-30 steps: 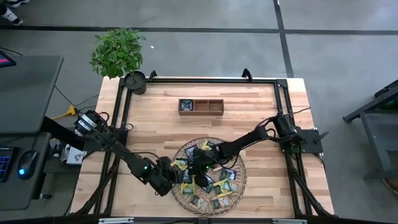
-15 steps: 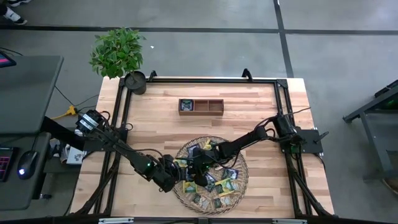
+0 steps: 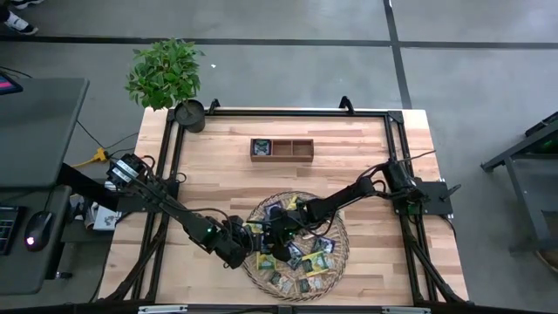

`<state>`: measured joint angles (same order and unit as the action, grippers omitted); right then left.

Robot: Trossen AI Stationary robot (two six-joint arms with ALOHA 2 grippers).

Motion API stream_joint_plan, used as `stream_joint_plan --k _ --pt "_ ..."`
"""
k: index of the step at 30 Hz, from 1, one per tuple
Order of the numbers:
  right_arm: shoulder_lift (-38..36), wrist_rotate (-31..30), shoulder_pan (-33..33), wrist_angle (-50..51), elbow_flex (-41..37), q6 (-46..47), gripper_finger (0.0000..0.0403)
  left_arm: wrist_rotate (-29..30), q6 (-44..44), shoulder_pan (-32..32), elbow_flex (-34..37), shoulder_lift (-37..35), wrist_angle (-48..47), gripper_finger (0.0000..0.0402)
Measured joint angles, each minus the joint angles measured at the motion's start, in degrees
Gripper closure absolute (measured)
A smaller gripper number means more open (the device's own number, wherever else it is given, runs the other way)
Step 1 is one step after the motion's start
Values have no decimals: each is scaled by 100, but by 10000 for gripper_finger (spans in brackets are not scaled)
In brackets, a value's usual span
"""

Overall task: Pick & Place Tea
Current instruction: Put the purple tea bag in the left section of the wooden organizer

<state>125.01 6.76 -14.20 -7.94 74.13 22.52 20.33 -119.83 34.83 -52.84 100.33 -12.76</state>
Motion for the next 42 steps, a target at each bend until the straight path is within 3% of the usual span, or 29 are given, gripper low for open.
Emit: stream_joint_plan --k 9,11,24,34,42 --pt "0 2 -2 -7 1 95 403 13 0 2 18 15 -84 381" --pt "0 2 -2 -7 2 105 403 17 2 2 17 16 -111 396" --pt "-161 129 -2 106 0 164 403 81 156 -2 13 16 -93 400" --pt "-1242 247 4 1049 -7 202 403 60 333 -2 11 16 -88 401" --pt "-2147 275 4 1847 -4 72 403 -15 1141 4 -178 -292 -103 401"
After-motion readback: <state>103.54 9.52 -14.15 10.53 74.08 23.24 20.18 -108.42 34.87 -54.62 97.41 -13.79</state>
